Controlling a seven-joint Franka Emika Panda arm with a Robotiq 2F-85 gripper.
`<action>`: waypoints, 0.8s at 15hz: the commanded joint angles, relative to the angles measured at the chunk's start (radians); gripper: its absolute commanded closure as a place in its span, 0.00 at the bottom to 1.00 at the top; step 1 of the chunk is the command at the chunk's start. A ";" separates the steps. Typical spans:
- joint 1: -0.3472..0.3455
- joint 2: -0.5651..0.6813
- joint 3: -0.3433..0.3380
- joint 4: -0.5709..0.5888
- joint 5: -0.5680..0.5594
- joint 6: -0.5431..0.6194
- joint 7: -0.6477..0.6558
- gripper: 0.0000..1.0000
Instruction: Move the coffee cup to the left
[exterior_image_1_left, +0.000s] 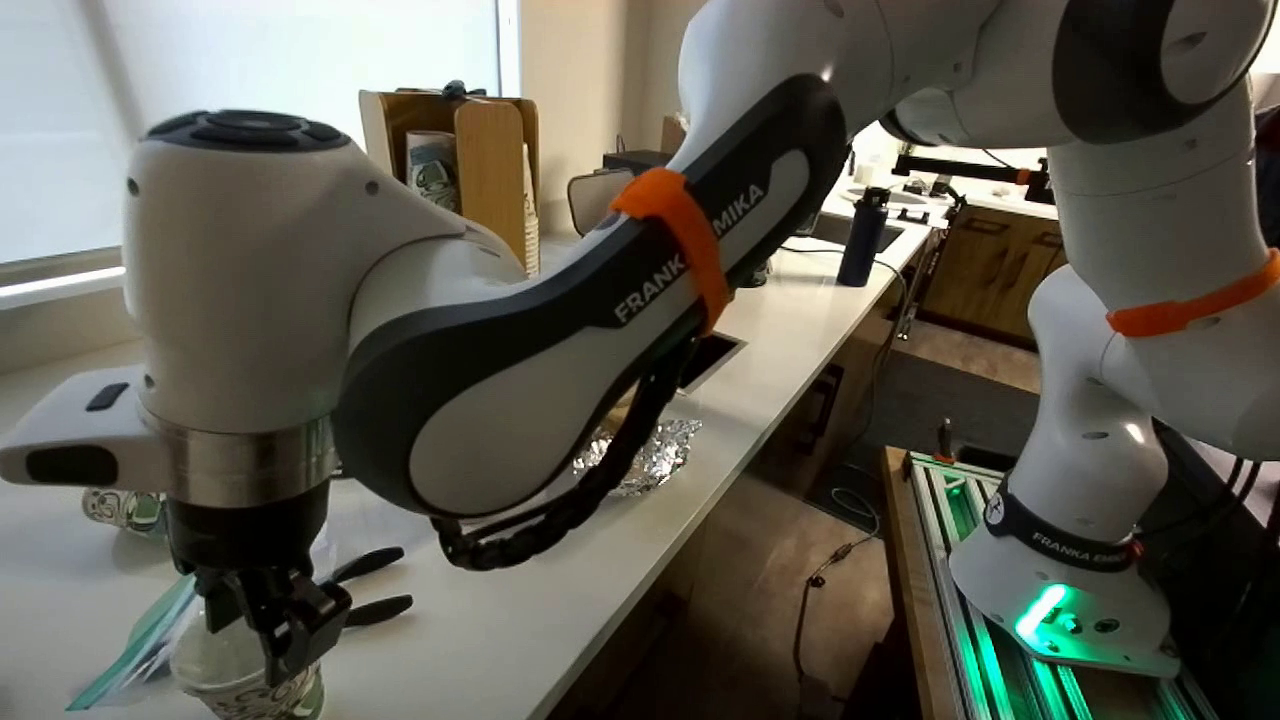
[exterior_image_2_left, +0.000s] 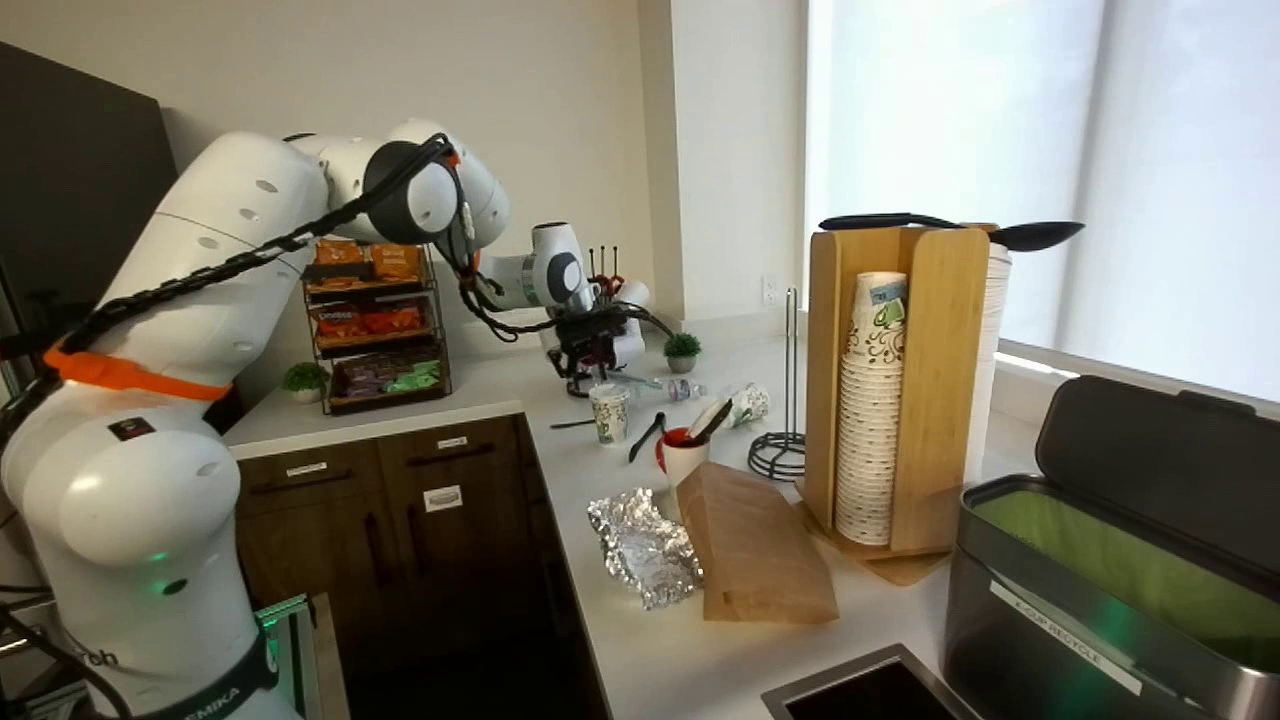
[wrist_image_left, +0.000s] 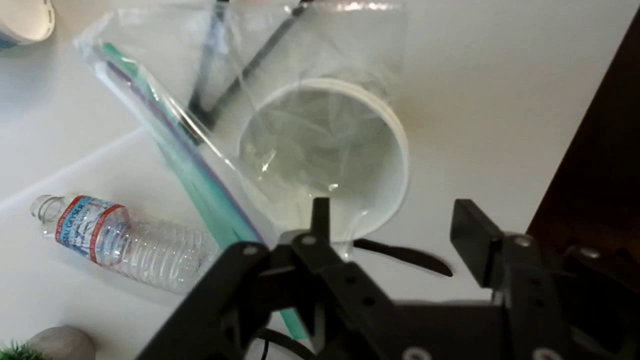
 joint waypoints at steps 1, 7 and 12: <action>0.009 -0.072 0.034 -0.017 -0.001 -0.122 0.022 0.02; 0.012 -0.291 0.019 -0.219 -0.013 -0.228 0.314 0.00; -0.021 -0.456 0.013 -0.474 0.011 -0.207 0.560 0.00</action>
